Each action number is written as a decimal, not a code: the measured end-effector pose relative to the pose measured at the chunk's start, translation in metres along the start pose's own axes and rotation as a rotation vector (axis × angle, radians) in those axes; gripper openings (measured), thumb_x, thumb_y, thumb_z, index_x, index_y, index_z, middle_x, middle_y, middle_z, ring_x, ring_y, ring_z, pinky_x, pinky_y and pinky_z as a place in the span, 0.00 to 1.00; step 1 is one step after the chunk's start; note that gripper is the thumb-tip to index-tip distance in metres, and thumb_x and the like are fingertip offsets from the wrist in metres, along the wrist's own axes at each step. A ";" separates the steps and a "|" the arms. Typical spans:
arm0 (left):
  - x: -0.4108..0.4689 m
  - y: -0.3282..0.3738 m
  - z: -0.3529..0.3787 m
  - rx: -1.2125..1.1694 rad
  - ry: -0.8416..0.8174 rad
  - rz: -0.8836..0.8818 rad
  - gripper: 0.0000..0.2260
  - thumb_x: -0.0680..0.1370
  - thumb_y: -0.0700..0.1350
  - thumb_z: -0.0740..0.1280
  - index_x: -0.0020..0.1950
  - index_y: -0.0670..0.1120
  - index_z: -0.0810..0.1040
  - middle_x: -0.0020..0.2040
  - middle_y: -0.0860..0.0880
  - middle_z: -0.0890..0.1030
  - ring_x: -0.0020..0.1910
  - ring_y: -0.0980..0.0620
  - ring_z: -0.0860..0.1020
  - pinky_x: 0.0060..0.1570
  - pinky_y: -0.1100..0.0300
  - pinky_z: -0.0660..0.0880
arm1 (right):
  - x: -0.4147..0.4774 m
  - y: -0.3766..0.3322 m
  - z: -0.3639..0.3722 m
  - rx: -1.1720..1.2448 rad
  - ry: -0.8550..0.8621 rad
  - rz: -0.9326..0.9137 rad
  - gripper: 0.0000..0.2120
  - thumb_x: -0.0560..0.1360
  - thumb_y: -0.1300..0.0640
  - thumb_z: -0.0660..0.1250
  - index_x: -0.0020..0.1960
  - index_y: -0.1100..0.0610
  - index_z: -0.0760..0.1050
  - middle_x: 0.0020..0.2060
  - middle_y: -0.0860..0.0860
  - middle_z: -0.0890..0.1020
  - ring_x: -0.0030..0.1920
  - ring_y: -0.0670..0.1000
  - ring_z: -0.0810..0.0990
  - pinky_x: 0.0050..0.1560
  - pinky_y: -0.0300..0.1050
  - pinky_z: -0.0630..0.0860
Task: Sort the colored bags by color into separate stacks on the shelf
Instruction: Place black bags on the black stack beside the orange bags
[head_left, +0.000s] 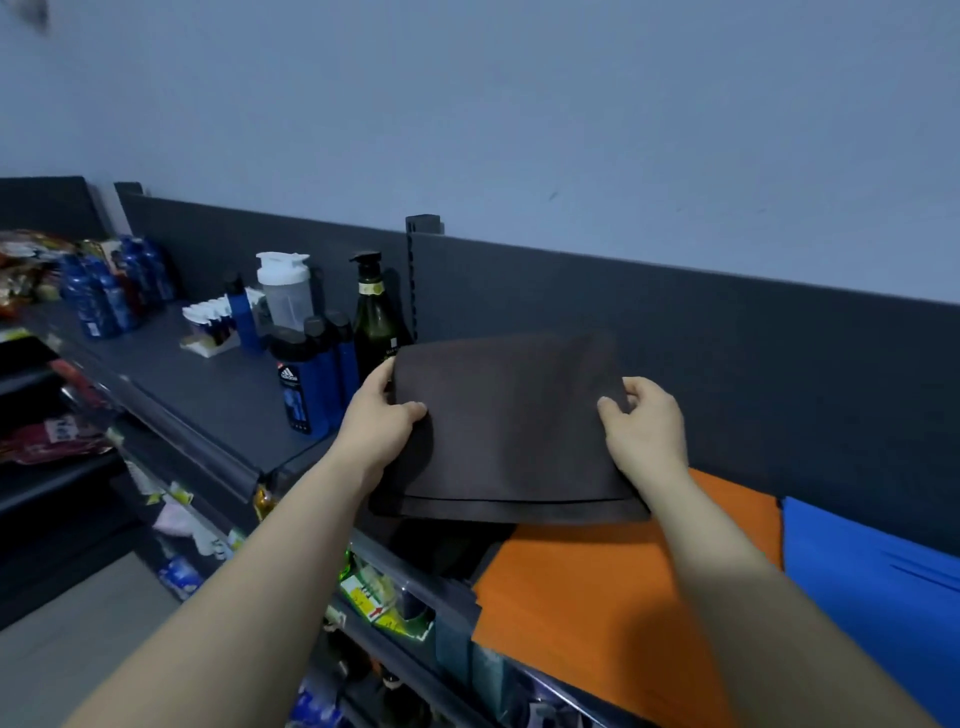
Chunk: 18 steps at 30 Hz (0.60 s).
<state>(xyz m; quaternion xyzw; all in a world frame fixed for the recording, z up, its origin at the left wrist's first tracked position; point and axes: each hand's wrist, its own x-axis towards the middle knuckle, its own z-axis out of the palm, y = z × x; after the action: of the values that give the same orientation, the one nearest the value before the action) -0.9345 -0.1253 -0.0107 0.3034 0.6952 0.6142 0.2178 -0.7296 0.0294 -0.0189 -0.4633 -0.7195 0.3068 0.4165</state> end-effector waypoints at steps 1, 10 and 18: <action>0.008 -0.003 -0.005 0.023 0.004 -0.005 0.27 0.77 0.38 0.66 0.72 0.57 0.66 0.60 0.52 0.78 0.57 0.48 0.78 0.60 0.47 0.75 | 0.001 -0.001 0.007 -0.013 -0.010 0.019 0.16 0.77 0.55 0.63 0.64 0.57 0.73 0.58 0.48 0.79 0.59 0.50 0.77 0.54 0.46 0.75; 0.046 -0.056 -0.041 0.312 -0.037 -0.183 0.29 0.76 0.35 0.64 0.75 0.49 0.62 0.68 0.48 0.70 0.59 0.45 0.74 0.54 0.55 0.74 | -0.010 0.012 0.075 -0.276 -0.343 0.087 0.20 0.71 0.51 0.68 0.61 0.54 0.70 0.49 0.49 0.80 0.48 0.54 0.80 0.49 0.53 0.79; 0.088 -0.078 -0.061 0.495 -0.123 -0.232 0.24 0.75 0.32 0.64 0.71 0.42 0.69 0.65 0.42 0.75 0.60 0.42 0.75 0.57 0.54 0.73 | -0.016 0.001 0.101 -0.385 -0.439 0.221 0.07 0.72 0.54 0.68 0.40 0.57 0.72 0.33 0.52 0.75 0.36 0.54 0.76 0.37 0.47 0.69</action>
<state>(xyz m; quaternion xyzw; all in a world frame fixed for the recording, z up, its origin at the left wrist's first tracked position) -1.0508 -0.1136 -0.0721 0.3023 0.8396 0.3772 0.2477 -0.8148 0.0097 -0.0713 -0.5316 -0.7826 0.3010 0.1198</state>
